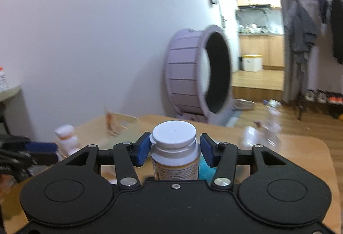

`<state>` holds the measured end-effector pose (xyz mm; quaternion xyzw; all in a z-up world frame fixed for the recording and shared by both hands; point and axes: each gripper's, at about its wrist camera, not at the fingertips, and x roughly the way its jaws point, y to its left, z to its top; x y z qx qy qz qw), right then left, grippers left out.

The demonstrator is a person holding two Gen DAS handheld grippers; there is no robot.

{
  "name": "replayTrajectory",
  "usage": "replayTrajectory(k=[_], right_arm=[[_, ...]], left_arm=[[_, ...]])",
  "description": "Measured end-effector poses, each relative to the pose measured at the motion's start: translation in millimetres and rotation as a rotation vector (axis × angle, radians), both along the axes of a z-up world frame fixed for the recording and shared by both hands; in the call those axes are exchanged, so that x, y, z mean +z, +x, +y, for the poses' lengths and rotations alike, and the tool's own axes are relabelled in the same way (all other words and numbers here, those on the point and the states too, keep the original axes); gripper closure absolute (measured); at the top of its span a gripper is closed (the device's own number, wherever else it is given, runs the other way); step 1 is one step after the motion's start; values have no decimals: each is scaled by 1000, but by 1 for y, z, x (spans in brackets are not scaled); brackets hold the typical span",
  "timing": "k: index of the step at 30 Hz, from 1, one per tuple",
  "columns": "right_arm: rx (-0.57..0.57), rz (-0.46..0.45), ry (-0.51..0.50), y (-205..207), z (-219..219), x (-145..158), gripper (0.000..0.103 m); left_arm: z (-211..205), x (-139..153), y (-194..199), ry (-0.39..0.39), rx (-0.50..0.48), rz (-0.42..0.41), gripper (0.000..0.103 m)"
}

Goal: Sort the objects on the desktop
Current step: 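Carry the yellow-label bottle into the cream basket and release it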

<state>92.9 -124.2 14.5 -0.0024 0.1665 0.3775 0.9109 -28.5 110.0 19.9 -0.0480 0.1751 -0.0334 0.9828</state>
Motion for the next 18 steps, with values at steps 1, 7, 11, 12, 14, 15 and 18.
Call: replayTrajectory(k=[1, 7, 11, 12, 14, 15, 18], right_arm=[[26, -3, 5, -1, 8, 5, 54], [169, 13, 8, 2, 68, 16, 54], [230, 28, -2, 9, 109, 12, 54], [242, 31, -5, 12, 119, 11, 54], [255, 38, -13, 14, 134, 7, 54], [259, 37, -18, 15, 141, 5, 54], [273, 33, -29, 17, 156, 2, 54]], left_arm=[[4, 1, -4, -9, 12, -3, 64], [22, 1, -21, -42, 72, -10, 64], [31, 1, -22, -43, 94, -12, 64], [32, 1, -23, -48, 97, -13, 64], [35, 2, -24, -54, 102, -18, 64], [36, 3, -25, -56, 103, -21, 63], [39, 2, -28, -57, 103, -24, 63]])
